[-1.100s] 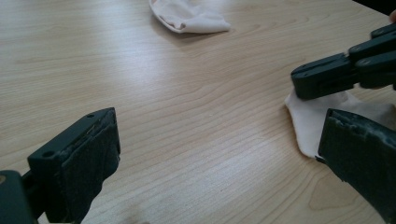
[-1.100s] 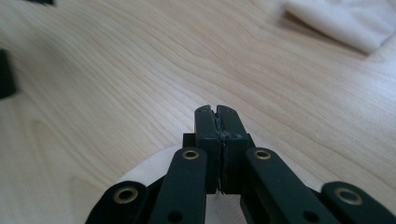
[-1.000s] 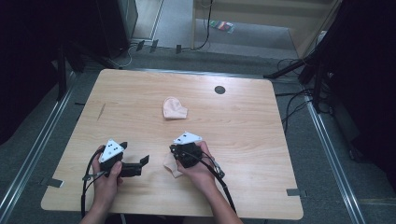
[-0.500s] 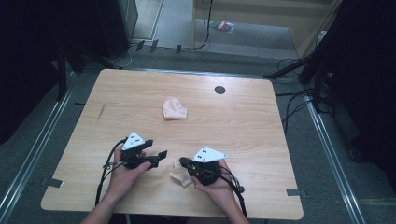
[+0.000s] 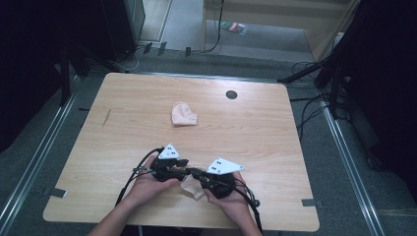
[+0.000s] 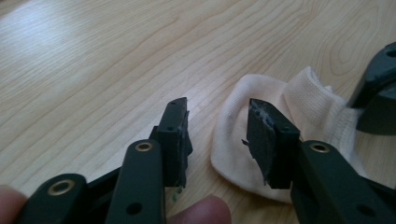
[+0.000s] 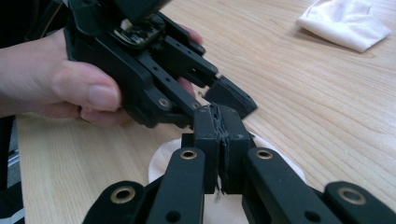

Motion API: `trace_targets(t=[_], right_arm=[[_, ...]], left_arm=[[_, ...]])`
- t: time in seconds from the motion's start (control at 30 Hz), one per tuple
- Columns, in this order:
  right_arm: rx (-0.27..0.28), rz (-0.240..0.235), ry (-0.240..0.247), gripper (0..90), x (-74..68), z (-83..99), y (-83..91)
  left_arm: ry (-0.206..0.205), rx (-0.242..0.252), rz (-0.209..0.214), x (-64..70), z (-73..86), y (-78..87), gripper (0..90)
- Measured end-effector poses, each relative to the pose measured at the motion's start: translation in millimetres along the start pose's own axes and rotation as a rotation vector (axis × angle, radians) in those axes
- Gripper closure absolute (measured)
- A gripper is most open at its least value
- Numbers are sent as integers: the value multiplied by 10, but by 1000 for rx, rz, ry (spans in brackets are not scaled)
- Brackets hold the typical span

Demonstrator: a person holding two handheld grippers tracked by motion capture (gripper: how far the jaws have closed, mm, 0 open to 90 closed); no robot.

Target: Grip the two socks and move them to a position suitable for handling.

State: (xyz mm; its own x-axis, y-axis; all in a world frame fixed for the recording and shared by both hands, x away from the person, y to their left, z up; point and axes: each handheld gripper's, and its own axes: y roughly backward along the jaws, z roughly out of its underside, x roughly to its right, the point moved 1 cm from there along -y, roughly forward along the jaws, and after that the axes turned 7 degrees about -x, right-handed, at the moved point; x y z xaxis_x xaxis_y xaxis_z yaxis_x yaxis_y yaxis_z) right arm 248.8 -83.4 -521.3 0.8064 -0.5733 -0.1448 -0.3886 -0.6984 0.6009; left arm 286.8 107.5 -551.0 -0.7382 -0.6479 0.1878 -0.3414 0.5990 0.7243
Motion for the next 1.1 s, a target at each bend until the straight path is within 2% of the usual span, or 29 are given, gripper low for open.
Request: trace_targets(t=[0.03,0.07,0.1,0.13,0.2,0.33,0.37,0.4,0.43,0.47,0.5,0.53,0.67,0.7,0.73,0.77,0.87,0.9,0.93,0.97,1.07,1.1], right_arm=[[-4,-8,2,887,-2,7,5],[-4,-8,2,887,-2,7,5],[-3,-13,4,888,-5,10,9],[-3,-13,4,888,-5,10,9],[3,-12,2,888,-2,10,17],[12,-16,0,892,22,8,78],[23,-11,-1,894,47,2,137],[31,1,-7,897,64,-1,172],[46,13,-13,899,86,-4,210],[59,18,-24,900,112,-7,250],[69,17,-29,900,137,-7,286],[76,31,-28,900,161,-5,320],[76,76,-37,900,263,5,402],[68,82,-32,900,287,11,408],[68,82,-32,900,287,11,408],[49,107,-28,900,327,20,402],[24,126,-22,900,369,28,379],[-6,151,-8,900,415,42,342],[-20,165,-5,900,439,51,327],[-29,175,-7,900,468,61,317],[-52,198,-11,900,552,94,295],[-53,190,-30,900,576,100,286]], left_arm=[[-3,-12,-4,13,-7,-20,703],[-25,-24,-7,23,-6,-36,703],[-55,-31,-4,52,-6,-56,817],[-55,-31,-4,52,-6,-56,865],[-74,-18,17,64,-6,-42,879],[-84,6,7,33,7,40,899],[-53,41,-10,-20,18,119,900],[-38,61,-18,-52,26,171,900],[-38,61,-18,-52,26,171,900],[0,100,-32,-124,49,297,900],[0,100,-32,-124,49,297,900],[38,141,-42,-200,84,432,900],[75,182,-63,-277,152,612,900],[76,189,-87,-303,200,700,900],[76,189,-87,-303,200,700,900],[88,188,-115,-328,251,767,900],[107,190,-125,-372,312,811,900],[128,187,-138,-413,379,833,900],[128,187,-138,-413,379,833,900],[149,185,-153,-445,444,865,900],[160,185,-159,-470,499,899,900],[165,189,-160,-474,523,908,900]])
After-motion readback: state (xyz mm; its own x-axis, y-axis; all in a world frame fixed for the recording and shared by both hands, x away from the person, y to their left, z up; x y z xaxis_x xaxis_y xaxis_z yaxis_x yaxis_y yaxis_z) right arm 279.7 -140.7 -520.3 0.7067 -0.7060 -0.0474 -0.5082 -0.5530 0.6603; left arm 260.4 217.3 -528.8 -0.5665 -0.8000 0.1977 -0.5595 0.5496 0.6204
